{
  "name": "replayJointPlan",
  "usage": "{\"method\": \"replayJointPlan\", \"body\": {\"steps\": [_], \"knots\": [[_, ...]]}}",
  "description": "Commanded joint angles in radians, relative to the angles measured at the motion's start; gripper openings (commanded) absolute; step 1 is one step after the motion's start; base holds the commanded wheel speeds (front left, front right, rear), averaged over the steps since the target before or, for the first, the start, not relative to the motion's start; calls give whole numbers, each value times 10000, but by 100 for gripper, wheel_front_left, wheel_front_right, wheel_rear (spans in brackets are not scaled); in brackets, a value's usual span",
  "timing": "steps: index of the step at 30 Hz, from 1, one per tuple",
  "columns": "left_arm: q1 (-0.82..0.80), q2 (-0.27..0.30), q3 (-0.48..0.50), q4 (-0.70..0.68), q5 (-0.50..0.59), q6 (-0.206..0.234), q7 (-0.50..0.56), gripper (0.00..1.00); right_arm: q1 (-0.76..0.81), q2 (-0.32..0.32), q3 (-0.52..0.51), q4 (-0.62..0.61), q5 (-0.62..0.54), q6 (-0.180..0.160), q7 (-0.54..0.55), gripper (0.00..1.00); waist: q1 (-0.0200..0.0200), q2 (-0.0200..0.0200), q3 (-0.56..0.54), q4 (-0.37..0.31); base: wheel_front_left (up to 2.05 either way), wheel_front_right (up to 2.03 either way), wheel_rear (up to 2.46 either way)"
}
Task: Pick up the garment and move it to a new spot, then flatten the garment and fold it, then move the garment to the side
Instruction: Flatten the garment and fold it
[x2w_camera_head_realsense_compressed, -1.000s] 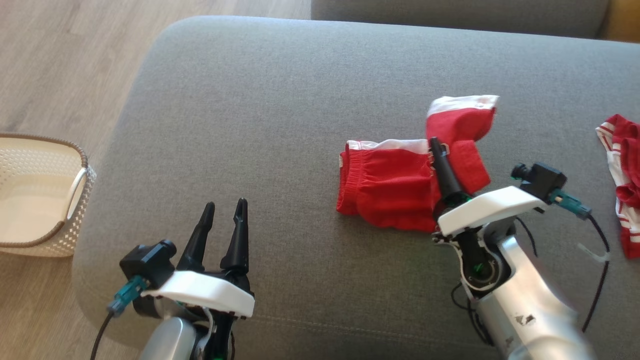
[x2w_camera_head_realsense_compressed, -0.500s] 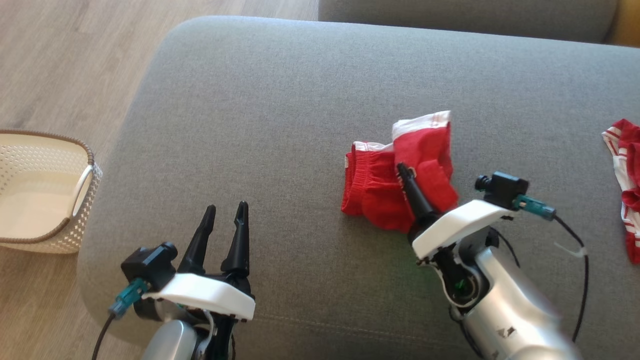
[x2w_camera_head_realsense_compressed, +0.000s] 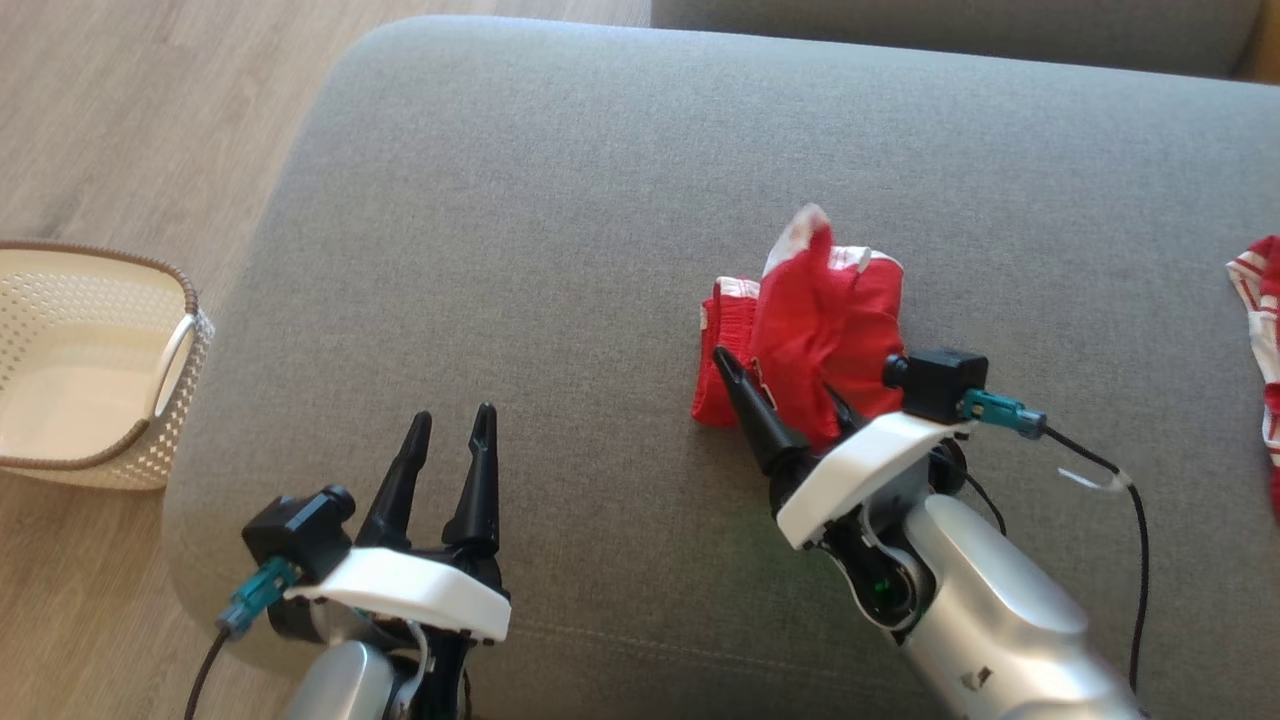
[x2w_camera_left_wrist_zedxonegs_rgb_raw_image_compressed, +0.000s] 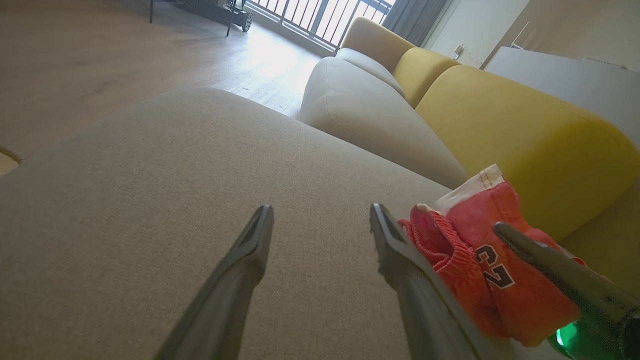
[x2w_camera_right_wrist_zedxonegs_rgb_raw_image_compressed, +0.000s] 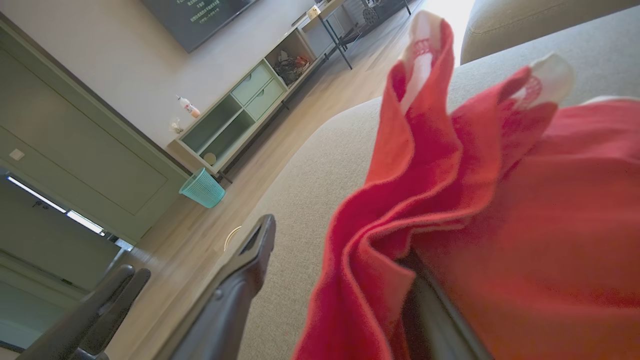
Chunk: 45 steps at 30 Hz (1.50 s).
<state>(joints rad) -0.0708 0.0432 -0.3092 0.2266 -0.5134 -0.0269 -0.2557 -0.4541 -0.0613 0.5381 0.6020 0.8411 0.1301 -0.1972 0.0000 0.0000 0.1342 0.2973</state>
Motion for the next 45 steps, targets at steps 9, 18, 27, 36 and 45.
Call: {"method": "replayJointPlan", "body": {"steps": [9, 18, 27, 36, 45], "knots": [[-376, 70, 239, -374, -156, 40, -61, 100, -714, 110, 497, -282, -965, 6, -279, 100, 0, 0, 246, 155, 0, 0, 0], [-431, 70, 222, -371, -215, 64, -61, 100, -924, 110, 610, 183, -1478, 6, -130, 100, 0, 0, 367, 210, 0, 0, 0], [-427, 70, 290, -357, -203, 70, -61, 100, -738, 110, 933, -256, -1197, 6, 283, 100, 0, 0, 328, 119, 0, 0, 0], [-437, 70, 456, -447, -55, 57, -61, 100, -306, 108, -571, -1844, -1786, 6, 59, 100, 0, 0, 52, -430, 0, 0, 0], [-485, 70, 756, -1171, 37, 98, -61, 100, 715, -592, -2992, -3888, -4325, 6, 511, 100, 0, 0, -264, -1137, 0, 0, 0]]}}
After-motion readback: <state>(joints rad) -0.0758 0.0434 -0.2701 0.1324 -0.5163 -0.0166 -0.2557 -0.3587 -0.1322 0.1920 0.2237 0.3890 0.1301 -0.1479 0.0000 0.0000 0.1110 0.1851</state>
